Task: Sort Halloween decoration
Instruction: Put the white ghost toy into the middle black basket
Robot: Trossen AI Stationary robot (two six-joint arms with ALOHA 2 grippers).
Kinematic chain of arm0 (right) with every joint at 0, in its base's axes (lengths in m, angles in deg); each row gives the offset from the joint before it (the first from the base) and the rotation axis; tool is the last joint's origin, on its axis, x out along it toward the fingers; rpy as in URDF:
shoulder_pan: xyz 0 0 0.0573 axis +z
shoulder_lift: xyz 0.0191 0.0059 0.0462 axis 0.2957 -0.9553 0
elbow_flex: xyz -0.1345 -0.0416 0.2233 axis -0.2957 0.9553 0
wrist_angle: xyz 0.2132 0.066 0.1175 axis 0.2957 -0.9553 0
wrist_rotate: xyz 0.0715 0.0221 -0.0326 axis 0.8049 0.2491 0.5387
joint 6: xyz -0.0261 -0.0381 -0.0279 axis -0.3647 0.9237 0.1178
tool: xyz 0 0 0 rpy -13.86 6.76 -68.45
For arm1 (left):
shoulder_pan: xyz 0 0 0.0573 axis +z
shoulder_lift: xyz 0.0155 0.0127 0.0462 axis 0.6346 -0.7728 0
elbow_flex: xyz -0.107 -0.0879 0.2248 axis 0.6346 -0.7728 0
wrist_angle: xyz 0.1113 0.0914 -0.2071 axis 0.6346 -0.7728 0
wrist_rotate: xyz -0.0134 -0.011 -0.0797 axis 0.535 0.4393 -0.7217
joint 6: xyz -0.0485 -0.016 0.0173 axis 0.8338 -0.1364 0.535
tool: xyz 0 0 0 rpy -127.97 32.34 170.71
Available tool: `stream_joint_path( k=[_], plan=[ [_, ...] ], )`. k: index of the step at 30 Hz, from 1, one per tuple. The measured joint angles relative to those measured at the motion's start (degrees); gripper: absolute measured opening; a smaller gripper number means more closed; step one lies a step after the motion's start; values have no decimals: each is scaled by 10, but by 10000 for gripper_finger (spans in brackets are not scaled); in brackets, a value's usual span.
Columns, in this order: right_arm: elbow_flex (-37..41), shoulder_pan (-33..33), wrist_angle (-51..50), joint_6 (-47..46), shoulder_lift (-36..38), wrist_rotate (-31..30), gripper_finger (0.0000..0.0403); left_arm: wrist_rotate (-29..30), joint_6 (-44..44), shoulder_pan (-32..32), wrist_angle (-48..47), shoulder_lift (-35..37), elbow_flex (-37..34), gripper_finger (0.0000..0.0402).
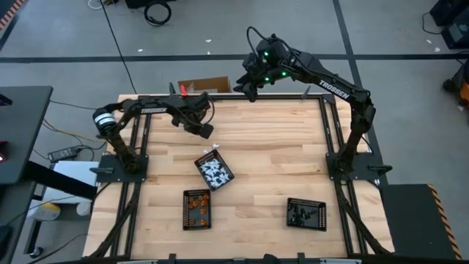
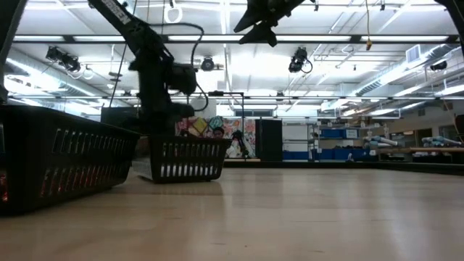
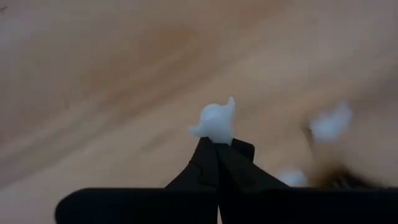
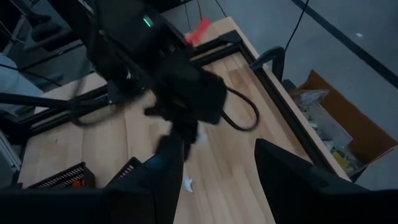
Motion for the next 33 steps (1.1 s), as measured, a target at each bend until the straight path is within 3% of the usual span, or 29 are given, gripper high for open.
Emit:
stream_joint_path(
  k=[7, 10, 16, 20, 28, 33],
  plan=[
    [0, -6, -32, 6, 2, 0, 203, -147, -86, -54, -33, 132, 1, 0],
    [0, -19, -36, 7, 7, 0, 203, -182, -119, -102, -34, 166, 2, 0],
    [-1, -43, -29, 6, 18, 3, 203, -146, -156, -205, -6, 148, 2, 0],
    [-1, -46, -30, 1, 19, 6, 203, -132, -123, -249, 35, 123, 2, 13],
    [-1, -43, -37, 0, 19, 20, 203, -130, -77, -251, 67, 110, 2, 132],
    [-1, -42, -60, 1, 24, 21, 203, -112, -31, -214, 65, 108, 2, 170]
  ],
)
